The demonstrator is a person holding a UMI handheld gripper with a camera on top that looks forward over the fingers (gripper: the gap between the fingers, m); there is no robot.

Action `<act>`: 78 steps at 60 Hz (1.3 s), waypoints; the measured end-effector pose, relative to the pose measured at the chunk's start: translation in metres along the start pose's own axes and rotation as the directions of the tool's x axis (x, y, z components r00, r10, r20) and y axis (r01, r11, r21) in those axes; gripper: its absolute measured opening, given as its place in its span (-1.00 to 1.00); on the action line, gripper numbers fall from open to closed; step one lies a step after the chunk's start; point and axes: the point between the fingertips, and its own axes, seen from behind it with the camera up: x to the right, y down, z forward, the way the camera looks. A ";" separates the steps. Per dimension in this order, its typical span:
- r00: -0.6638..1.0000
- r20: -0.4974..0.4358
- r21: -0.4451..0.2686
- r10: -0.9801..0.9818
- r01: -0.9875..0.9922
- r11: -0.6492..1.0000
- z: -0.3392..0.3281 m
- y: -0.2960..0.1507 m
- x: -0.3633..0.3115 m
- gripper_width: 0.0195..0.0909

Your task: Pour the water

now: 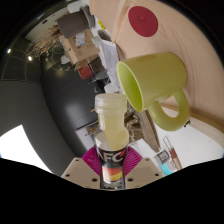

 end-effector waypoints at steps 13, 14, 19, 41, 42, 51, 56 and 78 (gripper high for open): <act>0.945 -0.052 -0.066 -0.323 0.319 0.945 -0.011 0.019 -0.028 -0.88; 0.929 -0.051 -0.070 -0.366 0.362 0.929 -0.012 0.019 -0.033 -0.89; 0.806 -0.027 -0.048 -0.592 0.590 0.806 -0.030 0.013 -0.078 -0.88; -0.162 -0.313 -0.058 -0.936 0.987 -0.152 -0.078 -0.144 -0.161 -0.88; -0.194 -0.321 -0.073 -0.927 0.981 -0.180 -0.078 -0.151 -0.157 -0.88; -0.363 -0.327 -0.210 -0.872 0.928 -0.308 -0.080 -0.201 -0.100 -0.88; -0.392 -0.317 -0.261 -0.864 0.911 -0.318 -0.081 -0.220 -0.073 -0.88; -0.381 -0.319 -0.350 -0.868 0.898 -0.266 -0.078 -0.260 0.005 -0.87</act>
